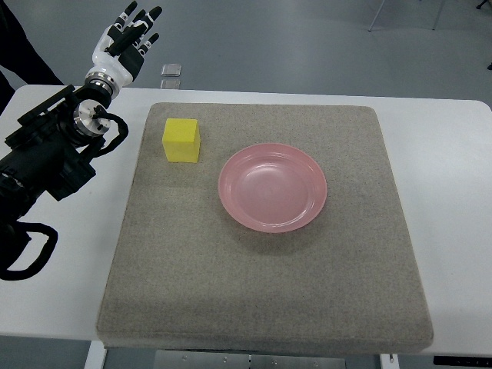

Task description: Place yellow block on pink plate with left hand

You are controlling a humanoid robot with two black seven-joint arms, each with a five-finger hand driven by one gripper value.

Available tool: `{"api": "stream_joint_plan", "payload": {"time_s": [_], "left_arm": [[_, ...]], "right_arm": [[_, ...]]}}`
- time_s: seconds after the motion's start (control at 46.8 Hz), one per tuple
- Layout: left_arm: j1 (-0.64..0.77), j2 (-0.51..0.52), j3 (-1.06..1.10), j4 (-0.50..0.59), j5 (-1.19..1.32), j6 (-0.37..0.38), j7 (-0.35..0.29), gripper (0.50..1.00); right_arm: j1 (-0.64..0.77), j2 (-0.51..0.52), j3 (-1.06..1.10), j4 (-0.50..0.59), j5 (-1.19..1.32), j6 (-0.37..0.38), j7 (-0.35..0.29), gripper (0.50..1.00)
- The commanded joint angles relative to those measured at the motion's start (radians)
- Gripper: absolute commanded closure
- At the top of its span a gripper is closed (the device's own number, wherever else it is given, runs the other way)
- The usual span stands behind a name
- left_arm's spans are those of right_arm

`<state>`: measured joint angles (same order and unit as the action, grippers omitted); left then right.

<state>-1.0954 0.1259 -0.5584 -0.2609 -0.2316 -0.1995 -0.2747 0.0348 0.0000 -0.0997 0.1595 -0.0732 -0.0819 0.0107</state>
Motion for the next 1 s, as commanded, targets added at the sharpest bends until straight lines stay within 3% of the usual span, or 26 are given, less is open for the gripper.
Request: {"api": "stream_joint_plan", "payload": {"time_s": [0.0, 0.983], "left_arm": [[0.0, 0.0, 0.0, 0.0, 0.0, 0.0, -0.001, 0.506], [0.0, 0.0, 0.0, -0.001, 0.0, 0.0, -0.024, 0.506]], "right_arm": [[0.0, 0.0, 0.0, 0.0, 0.001, -0.001, 0.0, 0.576], [0.0, 0.0, 0.0, 0.0, 0.0, -0.001, 0.0, 0.576]]}}
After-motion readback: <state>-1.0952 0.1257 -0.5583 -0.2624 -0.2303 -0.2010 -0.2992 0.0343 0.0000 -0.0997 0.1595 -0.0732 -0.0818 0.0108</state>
